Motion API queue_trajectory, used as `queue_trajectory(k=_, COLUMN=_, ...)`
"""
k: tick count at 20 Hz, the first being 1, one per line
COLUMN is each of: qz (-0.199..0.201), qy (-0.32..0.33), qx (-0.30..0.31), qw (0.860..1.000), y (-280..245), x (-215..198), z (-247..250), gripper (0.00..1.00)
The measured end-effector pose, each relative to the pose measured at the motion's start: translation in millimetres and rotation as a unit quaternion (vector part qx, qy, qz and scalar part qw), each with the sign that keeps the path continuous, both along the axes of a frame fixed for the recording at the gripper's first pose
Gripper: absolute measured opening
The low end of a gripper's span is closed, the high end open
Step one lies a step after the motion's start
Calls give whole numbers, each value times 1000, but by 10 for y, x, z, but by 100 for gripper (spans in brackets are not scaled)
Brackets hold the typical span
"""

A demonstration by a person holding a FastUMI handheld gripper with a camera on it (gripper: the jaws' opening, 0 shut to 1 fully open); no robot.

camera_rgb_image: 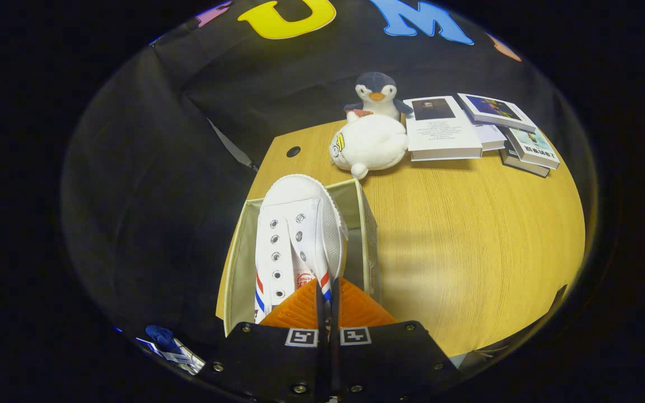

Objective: Open the storage box then place both shoes into the box .Put the left shoe in first, then the right shoe, with the right side of both shoes facing outward in a uniform manner.

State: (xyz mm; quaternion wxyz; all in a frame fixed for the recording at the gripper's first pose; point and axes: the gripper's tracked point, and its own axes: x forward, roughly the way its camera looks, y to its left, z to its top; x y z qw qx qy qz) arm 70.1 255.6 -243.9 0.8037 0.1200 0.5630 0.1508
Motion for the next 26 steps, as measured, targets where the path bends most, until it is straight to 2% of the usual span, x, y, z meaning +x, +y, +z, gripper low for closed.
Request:
queue_trajectory(k=4, qz=10, qy=3, qx=-62, qw=998, y=-93, x=-13, z=-215, gripper=0)
queue_trajectory(k=6, qz=20, qy=-3, qx=-63, qw=998, y=-29, x=-16, z=-245, gripper=1)
queue_trajectory(k=7, qz=22, qy=-8, qx=-44, qw=999, y=73, x=-16, z=-197, gripper=12)
queue_trajectory(k=9, qz=16, qy=-40, qx=-48, qw=998, y=30, x=112, z=-57, gripper=33)
queue_trajectory(k=13, qz=13, qy=-93, qx=-40, qw=995, y=-76, x=237, z=326, gripper=97)
queue_trajectory(k=19, qz=-18, qy=-189, qx=-10, qw=982, y=-450, x=377, z=1079, gripper=98)
queue_trajectory(k=26, qz=-60, qy=-282, qx=-5, qw=958, y=-1252, x=305, z=1718, gripper=98)
